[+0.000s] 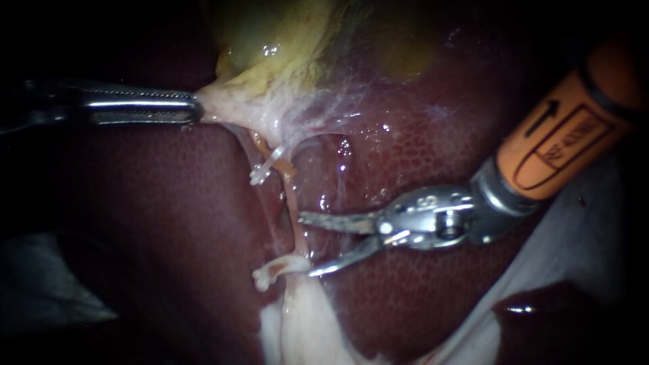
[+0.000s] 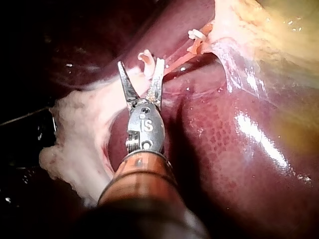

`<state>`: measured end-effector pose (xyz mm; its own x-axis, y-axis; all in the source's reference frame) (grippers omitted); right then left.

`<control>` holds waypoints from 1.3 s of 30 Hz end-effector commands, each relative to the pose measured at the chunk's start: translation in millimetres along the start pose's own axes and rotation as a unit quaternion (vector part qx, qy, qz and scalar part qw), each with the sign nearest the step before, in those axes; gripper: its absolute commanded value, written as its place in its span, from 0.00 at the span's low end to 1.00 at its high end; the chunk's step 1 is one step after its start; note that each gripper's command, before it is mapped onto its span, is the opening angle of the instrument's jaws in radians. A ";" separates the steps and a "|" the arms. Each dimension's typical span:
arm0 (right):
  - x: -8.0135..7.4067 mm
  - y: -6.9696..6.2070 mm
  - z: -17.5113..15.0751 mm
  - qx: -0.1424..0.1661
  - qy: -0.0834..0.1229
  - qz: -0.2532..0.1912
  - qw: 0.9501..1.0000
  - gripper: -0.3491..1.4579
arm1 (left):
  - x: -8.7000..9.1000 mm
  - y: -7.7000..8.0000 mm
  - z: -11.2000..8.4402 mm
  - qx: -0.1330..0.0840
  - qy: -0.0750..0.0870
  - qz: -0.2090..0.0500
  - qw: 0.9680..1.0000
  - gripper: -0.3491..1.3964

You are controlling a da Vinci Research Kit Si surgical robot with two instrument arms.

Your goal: Go back from the cut left tube

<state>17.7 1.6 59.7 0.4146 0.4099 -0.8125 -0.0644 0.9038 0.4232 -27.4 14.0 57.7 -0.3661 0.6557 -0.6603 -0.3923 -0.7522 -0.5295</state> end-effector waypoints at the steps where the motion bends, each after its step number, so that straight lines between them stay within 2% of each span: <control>1: -0.1 0.1 -0.8 -0.003 -0.019 -0.012 1.000 0.99 | 0.0 0.0 0.0 0.000 0.000 0.000 1.000 0.00; 5: -0.2 0.7 -4.1 -0.020 -0.096 -0.052 0.994 0.99 | 0.0 0.0 0.0 0.000 0.000 0.000 1.000 0.00; 8: 0.0 1.0 -5.8 -0.037 -0.124 -0.055 0.990 0.99 | 0.0 -0.1 0.0 0.000 0.000 0.000 1.000 0.00; 9: 0.1 1.1 -6.2 -0.045 -0.127 -0.056 0.989 0.99 | 0.0 -0.1 0.0 0.000 0.000 0.000 1.000 0.00; 11: 0.4 1.4 -6.9 -0.050 -0.131 -0.054 0.989 0.99 | 0.0 -0.1 0.0 0.000 0.000 0.000 1.000 0.00; 13: 0.5 1.5 -7.4 -0.035 -0.128 -0.051 0.990 0.99 | -0.1 -0.1 0.1 0.000 0.000 0.000 1.000 0.00; 16: 0.6 1.7 -7.7 -0.034 -0.128 -0.052 0.990 0.99 | -0.3 0.0 0.6 0.002 0.000 0.000 1.000 0.00; 23: 0.5 1.7 -7.9 -0.033 -0.128 -0.052 0.990 0.99 | -1.8 -0.1 3.9 -0.003 0.004 0.005 1.000 0.00; 28: 0.4 1.7 -8.1 -0.031 -0.127 -0.052 0.990 0.99 | -2.1 -0.5 5.8 -0.005 0.002 0.006 1.000 0.00; 37: 0.3 1.8 -8.1 -0.027 -0.126 -0.054 0.990 0.99 | -2.2 -0.5 6.2 -0.006 0.002 0.006 1.000 0.00; 39: 0.3 1.9 -7.8 -0.018 -0.122 -0.041 0.992 0.99 | -2.2 -0.5 6.1 -0.006 0.002 0.006 1.000 0.00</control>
